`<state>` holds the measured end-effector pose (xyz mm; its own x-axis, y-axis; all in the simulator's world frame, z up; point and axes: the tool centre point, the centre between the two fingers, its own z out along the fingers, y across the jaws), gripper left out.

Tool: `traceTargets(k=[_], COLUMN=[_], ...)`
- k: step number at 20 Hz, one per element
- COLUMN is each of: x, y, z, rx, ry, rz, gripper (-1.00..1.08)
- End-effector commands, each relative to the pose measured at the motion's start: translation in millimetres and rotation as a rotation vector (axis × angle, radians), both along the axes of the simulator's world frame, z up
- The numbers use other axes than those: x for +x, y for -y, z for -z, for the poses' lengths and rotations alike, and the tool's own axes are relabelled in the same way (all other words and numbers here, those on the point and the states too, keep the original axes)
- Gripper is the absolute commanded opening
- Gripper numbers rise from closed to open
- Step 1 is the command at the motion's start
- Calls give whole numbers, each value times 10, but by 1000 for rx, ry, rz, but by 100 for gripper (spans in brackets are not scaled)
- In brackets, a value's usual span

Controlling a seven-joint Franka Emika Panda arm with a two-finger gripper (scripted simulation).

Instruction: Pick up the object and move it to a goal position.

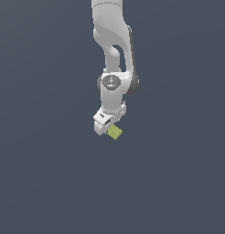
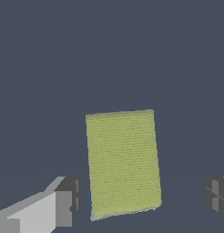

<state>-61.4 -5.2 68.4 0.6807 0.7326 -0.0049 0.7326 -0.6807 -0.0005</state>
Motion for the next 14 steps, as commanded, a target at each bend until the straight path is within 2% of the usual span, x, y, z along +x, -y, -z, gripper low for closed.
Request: traceTargets(k=[1,7,14], x=[-34,-80,-84], y=[-12,-29,-28], z=[34,79,109], rx=[1,3,3], ry=[2,3,3], rz=[-45,-102,-104], gripper=[100,100,100])
